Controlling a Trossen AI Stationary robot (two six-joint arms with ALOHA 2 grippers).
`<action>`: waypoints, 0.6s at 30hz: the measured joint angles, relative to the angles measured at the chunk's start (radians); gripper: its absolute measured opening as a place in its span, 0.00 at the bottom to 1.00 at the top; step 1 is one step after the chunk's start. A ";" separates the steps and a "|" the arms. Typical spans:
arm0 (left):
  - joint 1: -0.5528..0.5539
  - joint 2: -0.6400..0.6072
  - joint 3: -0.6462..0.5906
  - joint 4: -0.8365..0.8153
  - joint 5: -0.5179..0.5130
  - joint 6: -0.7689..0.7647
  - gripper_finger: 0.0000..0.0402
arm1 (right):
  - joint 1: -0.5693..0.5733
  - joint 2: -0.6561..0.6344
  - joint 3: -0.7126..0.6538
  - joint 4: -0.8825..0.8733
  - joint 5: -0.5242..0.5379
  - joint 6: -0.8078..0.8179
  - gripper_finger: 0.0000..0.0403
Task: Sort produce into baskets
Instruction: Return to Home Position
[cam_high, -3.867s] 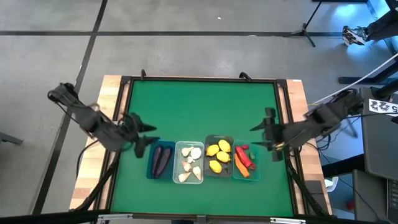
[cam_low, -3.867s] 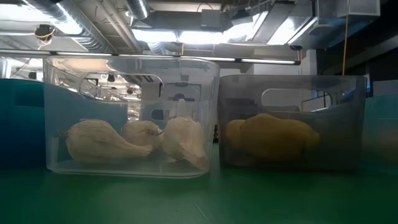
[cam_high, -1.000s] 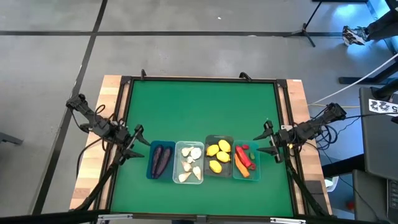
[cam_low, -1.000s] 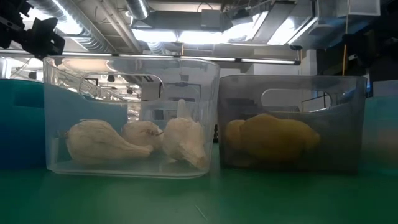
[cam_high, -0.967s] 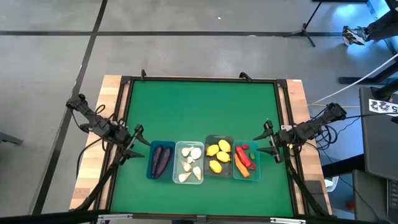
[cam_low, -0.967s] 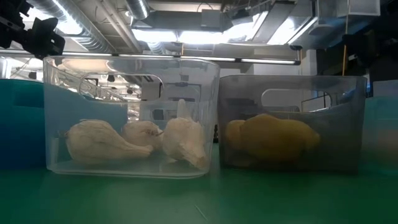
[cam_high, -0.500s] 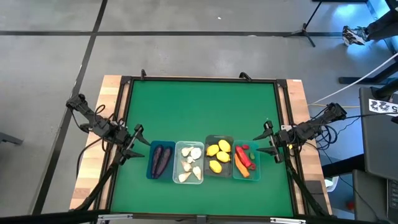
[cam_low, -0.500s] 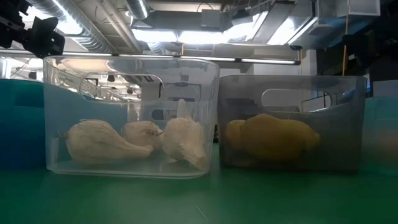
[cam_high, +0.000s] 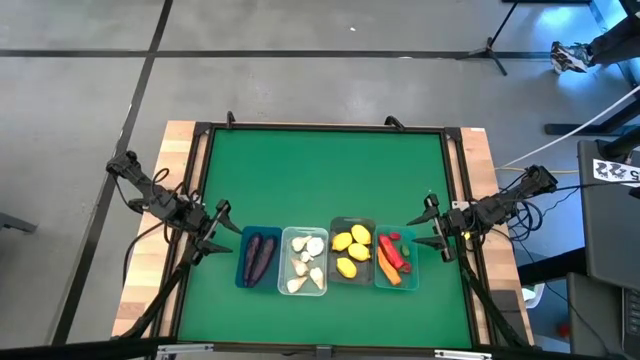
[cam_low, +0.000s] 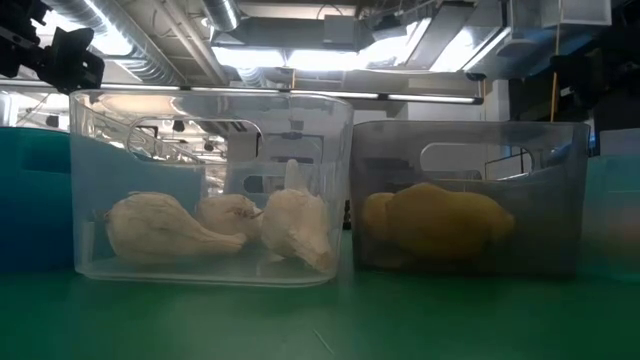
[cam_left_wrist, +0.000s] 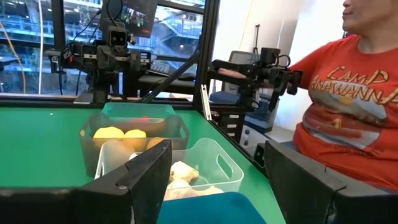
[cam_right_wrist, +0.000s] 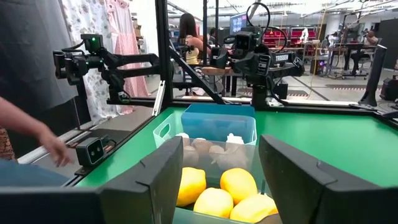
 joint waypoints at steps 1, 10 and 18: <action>0.000 0.000 0.000 0.000 0.000 0.000 0.63 | 0.000 0.000 0.000 0.000 0.000 0.000 0.52; 0.000 0.000 0.000 0.000 0.000 -0.002 0.63 | 0.000 0.000 0.000 -0.001 0.000 0.000 0.52; 0.000 0.000 0.000 0.000 -0.001 -0.002 0.63 | 0.000 0.008 0.000 -0.001 -0.003 0.000 0.52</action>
